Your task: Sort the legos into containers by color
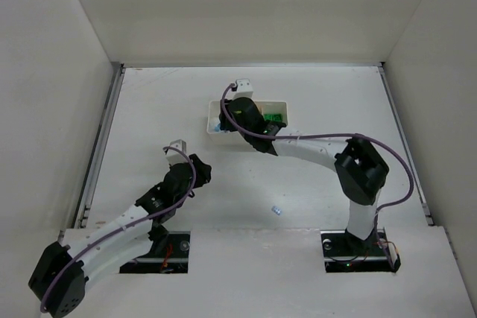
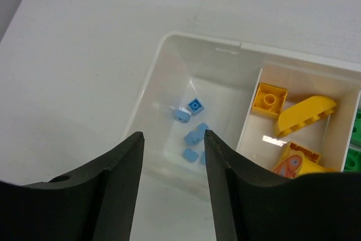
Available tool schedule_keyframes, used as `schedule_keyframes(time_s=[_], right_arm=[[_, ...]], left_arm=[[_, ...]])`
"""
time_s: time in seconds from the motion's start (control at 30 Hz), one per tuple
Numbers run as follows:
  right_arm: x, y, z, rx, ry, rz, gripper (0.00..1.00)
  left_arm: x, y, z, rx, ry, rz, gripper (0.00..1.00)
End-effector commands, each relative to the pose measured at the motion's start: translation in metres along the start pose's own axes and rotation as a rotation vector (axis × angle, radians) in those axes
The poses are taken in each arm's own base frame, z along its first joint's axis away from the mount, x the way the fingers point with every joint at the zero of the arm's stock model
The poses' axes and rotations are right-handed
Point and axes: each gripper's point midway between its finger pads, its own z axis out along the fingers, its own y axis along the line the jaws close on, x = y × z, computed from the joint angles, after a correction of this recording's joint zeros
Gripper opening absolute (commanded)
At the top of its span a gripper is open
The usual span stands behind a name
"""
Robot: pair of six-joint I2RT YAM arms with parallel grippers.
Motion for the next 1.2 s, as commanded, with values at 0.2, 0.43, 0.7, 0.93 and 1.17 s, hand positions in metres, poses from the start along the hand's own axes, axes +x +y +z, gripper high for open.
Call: schedule_keyframes(time_s=[0.2,0.43,0.7,0.93,1.17], right_arm=[[0.001,-0.014,-0.050,-0.031,-0.009,-0.036,0.47],[0.111,-0.057,-0.169,-0.047,0.216,-0.091,0.35],[0.192,-0.110,-0.251,0.121,0.580,-0.188,0.40],[0.219,-0.089,-0.257,-0.010,0.679,-0.277,0.54],[0.239,-0.084,-0.249,-0.015,0.734,-0.324,0.50]], left_arm=[[0.037,-0.011,-0.014,0.069,0.080,-0.012,0.40],[0.034,-0.032,-0.011,0.134,0.066,0.009,0.41],[0.021,-0.054,-0.003,0.184,0.030,0.030,0.42],[0.020,-0.062,-0.004,0.219,0.018,0.011,0.42],[0.018,-0.061,-0.005,0.226,0.010,0.002,0.42]])
